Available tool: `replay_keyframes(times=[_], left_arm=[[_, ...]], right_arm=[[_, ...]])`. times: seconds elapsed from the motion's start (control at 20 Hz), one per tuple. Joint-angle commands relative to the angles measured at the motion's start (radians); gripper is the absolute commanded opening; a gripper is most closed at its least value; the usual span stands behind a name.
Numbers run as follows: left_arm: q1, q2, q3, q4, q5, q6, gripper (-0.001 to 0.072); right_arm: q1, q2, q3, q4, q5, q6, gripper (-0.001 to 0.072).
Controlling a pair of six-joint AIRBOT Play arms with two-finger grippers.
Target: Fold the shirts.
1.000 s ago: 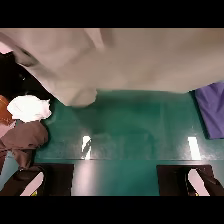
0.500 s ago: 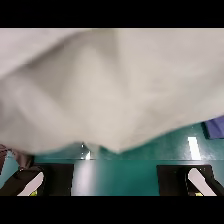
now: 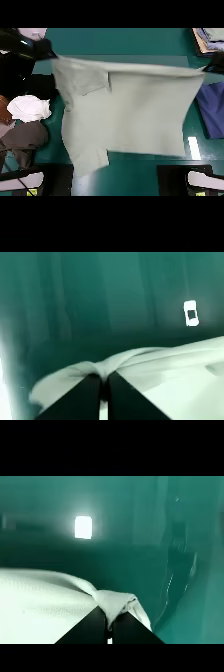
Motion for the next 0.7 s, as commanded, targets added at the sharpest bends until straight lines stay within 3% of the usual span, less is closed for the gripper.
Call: replay_keyframes(times=[0.0,0.2,0.3,0.45,0.65], left_arm=[[0.0,-0.213,-0.026,-0.025,0.102,0.02,0.0025],[0.001,-0.285,-0.014,-0.024,0.338,0.038,0.0025],[0.001,-0.283,-0.014,-0.021,0.36,0.057,0.0026],[0.024,-0.278,-0.005,-0.017,0.182,0.089,0.0025],[0.045,-0.278,-0.037,0.038,-0.041,0.089,0.0025]], right_arm=[[0.045,-0.241,0.064,-0.04,0.003,0.011,0.0014],[0.045,-0.418,0.27,-0.039,-0.053,0.011,0.0014],[0.046,-0.439,0.322,-0.039,-0.068,0.011,0.0014],[0.045,-0.397,0.278,-0.04,-0.04,0.011,0.0014],[0.061,-0.26,0.008,-0.041,-0.101,0.011,0.0014]])
